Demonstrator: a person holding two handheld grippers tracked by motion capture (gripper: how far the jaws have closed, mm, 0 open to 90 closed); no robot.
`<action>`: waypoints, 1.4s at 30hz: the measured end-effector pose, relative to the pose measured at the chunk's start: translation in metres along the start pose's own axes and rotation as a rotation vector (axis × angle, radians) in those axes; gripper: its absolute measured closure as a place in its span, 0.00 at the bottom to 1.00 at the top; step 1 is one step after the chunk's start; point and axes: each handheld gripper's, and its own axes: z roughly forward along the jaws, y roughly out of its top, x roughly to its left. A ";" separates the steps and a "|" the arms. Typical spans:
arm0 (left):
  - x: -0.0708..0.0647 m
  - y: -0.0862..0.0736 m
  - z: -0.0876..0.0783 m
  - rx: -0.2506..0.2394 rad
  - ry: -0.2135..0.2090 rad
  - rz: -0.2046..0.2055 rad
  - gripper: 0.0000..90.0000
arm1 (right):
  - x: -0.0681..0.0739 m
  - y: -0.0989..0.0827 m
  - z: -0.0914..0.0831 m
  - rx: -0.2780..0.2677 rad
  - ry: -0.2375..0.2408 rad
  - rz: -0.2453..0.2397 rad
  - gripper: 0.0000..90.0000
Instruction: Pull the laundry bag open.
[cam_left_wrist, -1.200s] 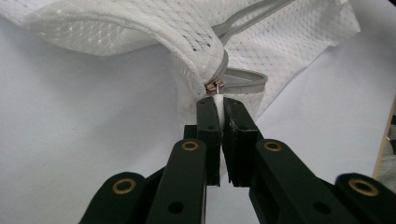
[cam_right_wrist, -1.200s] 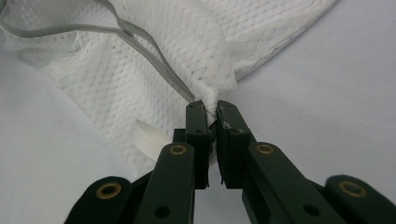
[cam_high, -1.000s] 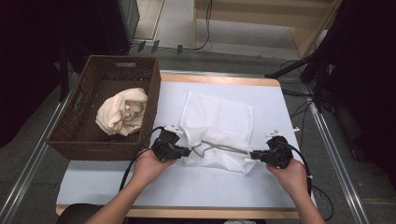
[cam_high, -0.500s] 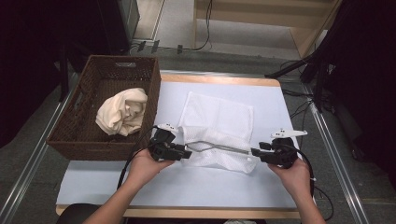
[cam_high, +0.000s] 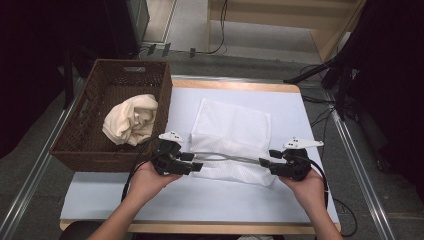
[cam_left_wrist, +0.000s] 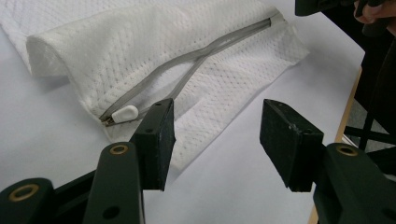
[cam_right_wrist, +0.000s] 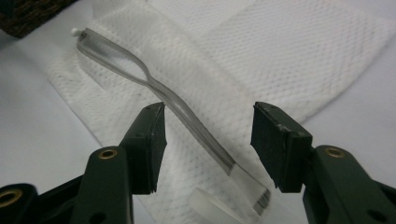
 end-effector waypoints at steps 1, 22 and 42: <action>0.000 0.000 0.000 0.000 0.000 0.000 0.50 | 0.000 0.000 0.000 0.000 0.000 0.000 0.52; -0.005 -0.014 -0.009 0.002 0.010 0.015 0.48 | 0.027 0.015 0.028 -0.004 0.087 -0.057 0.49; -0.004 -0.022 -0.015 -0.010 0.014 -0.002 0.47 | 0.030 0.022 0.049 0.050 0.103 -0.080 0.52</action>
